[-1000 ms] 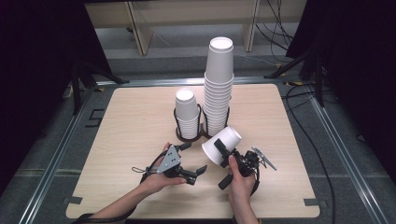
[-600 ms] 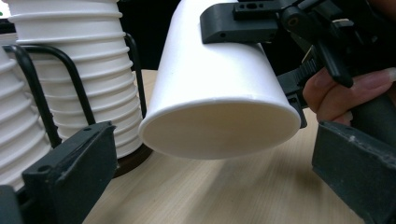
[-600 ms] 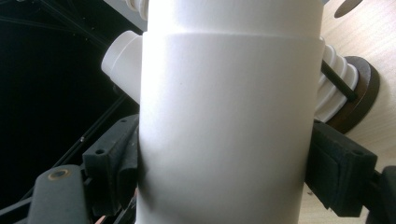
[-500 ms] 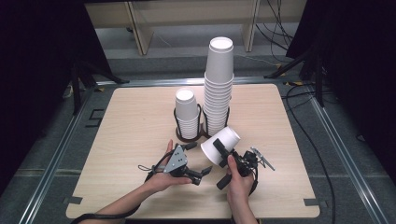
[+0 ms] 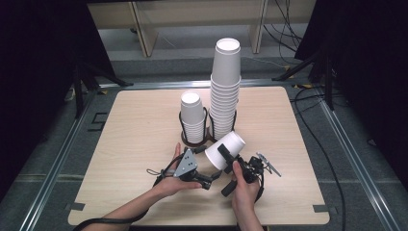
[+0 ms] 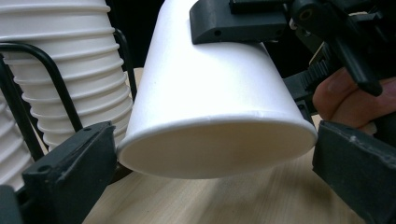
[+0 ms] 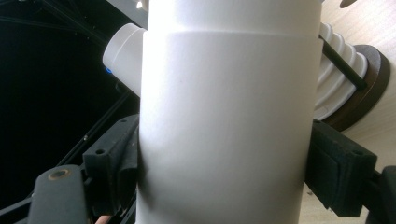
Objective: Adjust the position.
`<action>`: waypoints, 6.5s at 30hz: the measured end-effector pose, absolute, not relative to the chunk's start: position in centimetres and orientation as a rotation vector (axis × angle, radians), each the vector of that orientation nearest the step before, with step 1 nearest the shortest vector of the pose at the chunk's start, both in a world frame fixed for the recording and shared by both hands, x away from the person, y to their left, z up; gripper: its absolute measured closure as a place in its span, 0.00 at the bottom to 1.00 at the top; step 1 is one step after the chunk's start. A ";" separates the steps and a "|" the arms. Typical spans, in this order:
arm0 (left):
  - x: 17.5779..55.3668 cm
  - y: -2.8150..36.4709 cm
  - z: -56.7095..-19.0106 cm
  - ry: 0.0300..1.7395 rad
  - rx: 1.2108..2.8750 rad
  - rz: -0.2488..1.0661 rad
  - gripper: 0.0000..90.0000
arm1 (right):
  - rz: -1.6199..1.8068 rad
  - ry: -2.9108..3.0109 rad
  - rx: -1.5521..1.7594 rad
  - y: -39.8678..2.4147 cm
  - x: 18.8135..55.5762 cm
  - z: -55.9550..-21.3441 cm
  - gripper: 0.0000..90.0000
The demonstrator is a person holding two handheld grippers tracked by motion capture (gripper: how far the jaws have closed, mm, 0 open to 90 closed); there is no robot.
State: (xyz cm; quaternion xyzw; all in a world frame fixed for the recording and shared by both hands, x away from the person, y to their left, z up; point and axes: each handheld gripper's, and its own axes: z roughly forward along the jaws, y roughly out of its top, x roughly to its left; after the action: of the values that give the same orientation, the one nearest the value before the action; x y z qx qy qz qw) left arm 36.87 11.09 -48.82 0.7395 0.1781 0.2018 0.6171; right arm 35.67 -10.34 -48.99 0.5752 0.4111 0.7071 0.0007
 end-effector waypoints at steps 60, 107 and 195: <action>37.3 10.6 -48.8 0.393 1.728 0.467 0.09 | 2.185 1.356 1.744 -9.4 35.6 -48.9 0.19; 37.4 12.4 -47.6 0.331 1.713 0.482 0.24 | 2.304 1.356 1.716 -10.1 35.2 -48.9 0.04; 41.4 17.5 -38.1 -0.172 2.615 0.176 0.22 | 1.437 2.391 0.636 -14.9 37.2 -45.1 0.20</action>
State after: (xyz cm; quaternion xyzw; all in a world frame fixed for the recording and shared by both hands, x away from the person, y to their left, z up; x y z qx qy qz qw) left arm 41.45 17.45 -38.13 0.9628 -0.0633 0.0648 0.2547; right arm 37.16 -14.92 -45.09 0.2202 0.8275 0.4973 0.1394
